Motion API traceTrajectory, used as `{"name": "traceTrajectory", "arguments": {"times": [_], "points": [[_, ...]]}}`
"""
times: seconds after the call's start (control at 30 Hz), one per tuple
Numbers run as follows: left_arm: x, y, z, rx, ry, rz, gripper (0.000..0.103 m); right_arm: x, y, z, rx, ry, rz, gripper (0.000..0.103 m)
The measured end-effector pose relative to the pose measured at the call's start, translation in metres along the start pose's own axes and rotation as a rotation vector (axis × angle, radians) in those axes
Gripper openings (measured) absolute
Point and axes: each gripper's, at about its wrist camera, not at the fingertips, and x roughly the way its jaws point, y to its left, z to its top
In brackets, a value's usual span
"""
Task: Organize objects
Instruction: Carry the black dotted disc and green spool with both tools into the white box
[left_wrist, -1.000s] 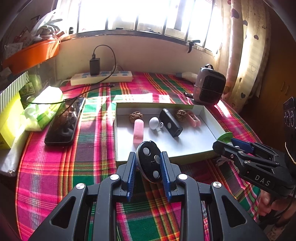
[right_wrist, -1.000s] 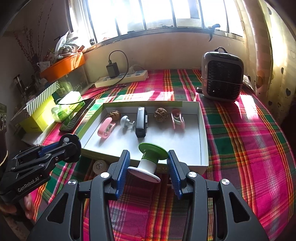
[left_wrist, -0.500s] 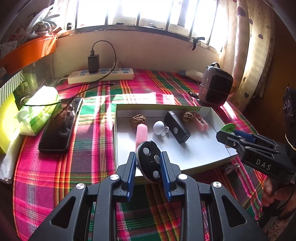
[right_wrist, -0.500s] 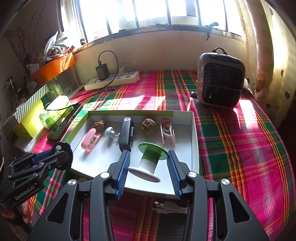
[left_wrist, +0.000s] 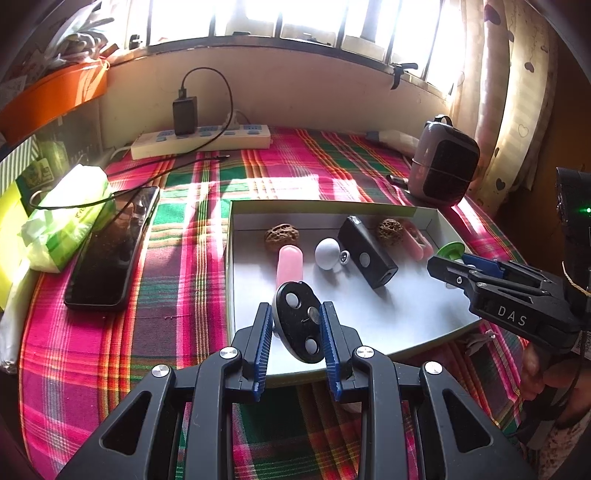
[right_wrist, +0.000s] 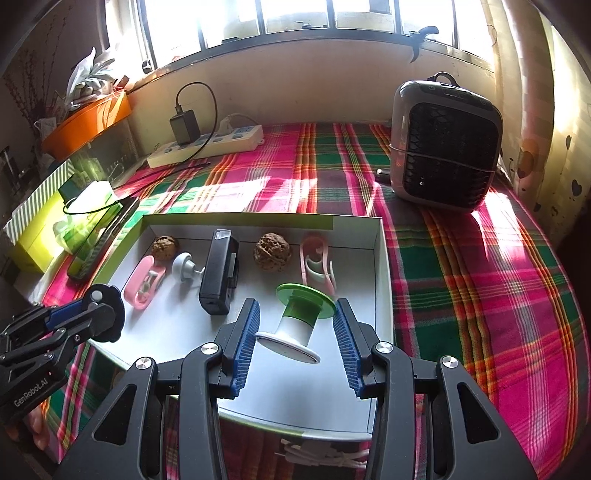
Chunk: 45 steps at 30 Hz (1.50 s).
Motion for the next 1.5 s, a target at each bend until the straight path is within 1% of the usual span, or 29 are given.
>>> {"name": "traceTrajectory", "arguments": {"times": [0.23,0.57,0.73,1.07,1.5], "points": [[0.008,0.000,0.000,0.005,0.019,0.007,0.024,0.009,-0.004,0.001,-0.004,0.018,-0.010,0.043],[0.011,0.000,0.001,0.014,0.020,0.014,0.024,0.018,0.001,0.004,-0.039,0.033,-0.011,0.043],[0.014,-0.003,0.001,0.031,0.021,0.025,0.024,0.021,0.004,0.005,-0.061,0.033,-0.027,0.043],[0.016,-0.004,0.001,0.043,0.021,0.035,0.024,0.025,0.009,0.004,-0.104,0.042,-0.052,0.043],[0.017,-0.007,0.000,0.055,0.032,0.038,0.024,0.026,0.012,0.002,-0.115,0.043,-0.055,0.043]]}}
